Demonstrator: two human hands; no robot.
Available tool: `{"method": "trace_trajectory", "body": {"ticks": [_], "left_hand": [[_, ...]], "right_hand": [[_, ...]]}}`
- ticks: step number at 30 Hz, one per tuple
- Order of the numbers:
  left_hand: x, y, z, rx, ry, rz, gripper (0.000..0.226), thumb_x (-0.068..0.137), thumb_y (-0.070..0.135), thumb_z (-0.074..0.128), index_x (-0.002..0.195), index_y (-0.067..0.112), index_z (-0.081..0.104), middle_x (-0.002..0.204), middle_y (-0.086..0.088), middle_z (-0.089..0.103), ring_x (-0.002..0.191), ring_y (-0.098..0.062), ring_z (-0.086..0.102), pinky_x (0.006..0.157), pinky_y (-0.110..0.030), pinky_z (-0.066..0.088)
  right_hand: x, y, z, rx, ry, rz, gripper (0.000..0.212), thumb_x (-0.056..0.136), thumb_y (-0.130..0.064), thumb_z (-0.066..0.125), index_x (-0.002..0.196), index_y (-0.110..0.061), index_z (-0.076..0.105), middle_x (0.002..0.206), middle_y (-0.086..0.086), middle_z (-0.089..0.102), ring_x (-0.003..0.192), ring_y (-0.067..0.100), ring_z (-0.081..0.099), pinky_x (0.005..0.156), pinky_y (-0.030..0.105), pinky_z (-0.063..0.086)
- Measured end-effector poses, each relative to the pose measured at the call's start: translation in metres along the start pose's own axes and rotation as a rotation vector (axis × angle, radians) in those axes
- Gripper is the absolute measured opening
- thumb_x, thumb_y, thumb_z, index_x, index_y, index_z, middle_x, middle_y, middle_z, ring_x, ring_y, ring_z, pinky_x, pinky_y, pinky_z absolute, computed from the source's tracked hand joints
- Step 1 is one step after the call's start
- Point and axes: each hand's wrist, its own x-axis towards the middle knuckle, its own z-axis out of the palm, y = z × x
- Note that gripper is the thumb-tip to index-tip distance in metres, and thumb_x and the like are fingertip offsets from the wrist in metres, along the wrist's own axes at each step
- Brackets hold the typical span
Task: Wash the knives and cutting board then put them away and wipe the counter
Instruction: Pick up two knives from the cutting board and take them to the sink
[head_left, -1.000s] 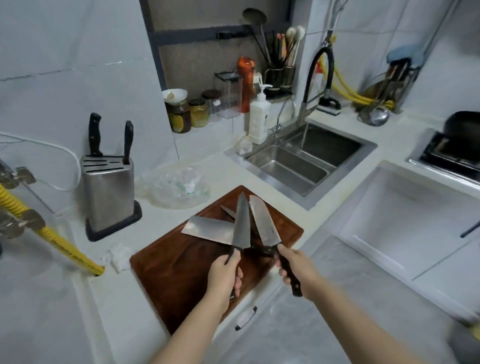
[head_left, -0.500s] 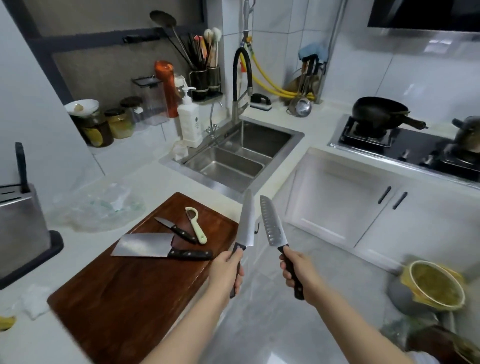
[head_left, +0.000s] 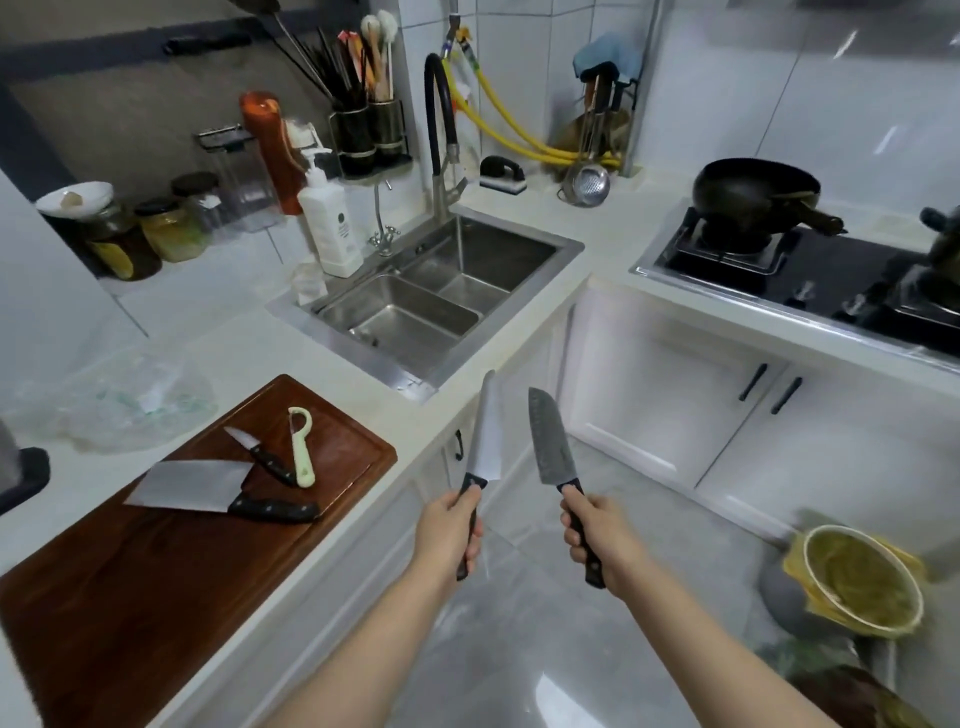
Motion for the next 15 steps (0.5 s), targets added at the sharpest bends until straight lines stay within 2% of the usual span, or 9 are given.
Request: {"method": "trace_trajectory", "body": {"ticks": [4, 10, 15], "left_hand": [[-0.002, 0.005, 0.027, 0.014, 0.01, -0.017, 0.029, 0.096, 0.027, 0.051, 0.077, 0.007, 0.047, 0.042, -0.001, 0.042, 0.029, -0.013, 0.031, 0.036, -0.02, 0.023], [0.014, 0.017, 0.05, 0.032, 0.0, -0.02, 0.022, 0.097, 0.025, 0.051, 0.091, 0.004, 0.051, 0.059, -0.005, 0.047, 0.035, -0.013, 0.034, 0.038, -0.021, 0.025], [0.044, 0.025, 0.06, 0.045, -0.052, -0.016, 0.021, 0.096, 0.022, 0.051, 0.085, 0.004, 0.051, 0.059, -0.01, 0.045, 0.033, -0.014, 0.033, 0.035, -0.021, 0.028]], "right_hand": [[0.009, -0.005, -0.022, -0.005, -0.005, 0.013, 0.025, 0.097, -0.024, 0.048, 0.077, -0.01, 0.045, 0.061, 0.002, 0.044, 0.038, 0.008, 0.034, 0.034, 0.02, 0.026], [0.029, -0.023, -0.047, -0.008, 0.007, 0.057, 0.028, 0.097, -0.024, 0.048, 0.074, -0.01, 0.044, 0.051, 0.0, 0.039, 0.032, 0.008, 0.031, 0.03, 0.018, 0.023], [0.054, -0.042, -0.061, -0.003, 0.038, 0.064, 0.019, 0.095, -0.013, 0.049, 0.077, -0.007, 0.045, 0.055, 0.003, 0.043, 0.035, 0.009, 0.033, 0.033, 0.019, 0.027]]}}
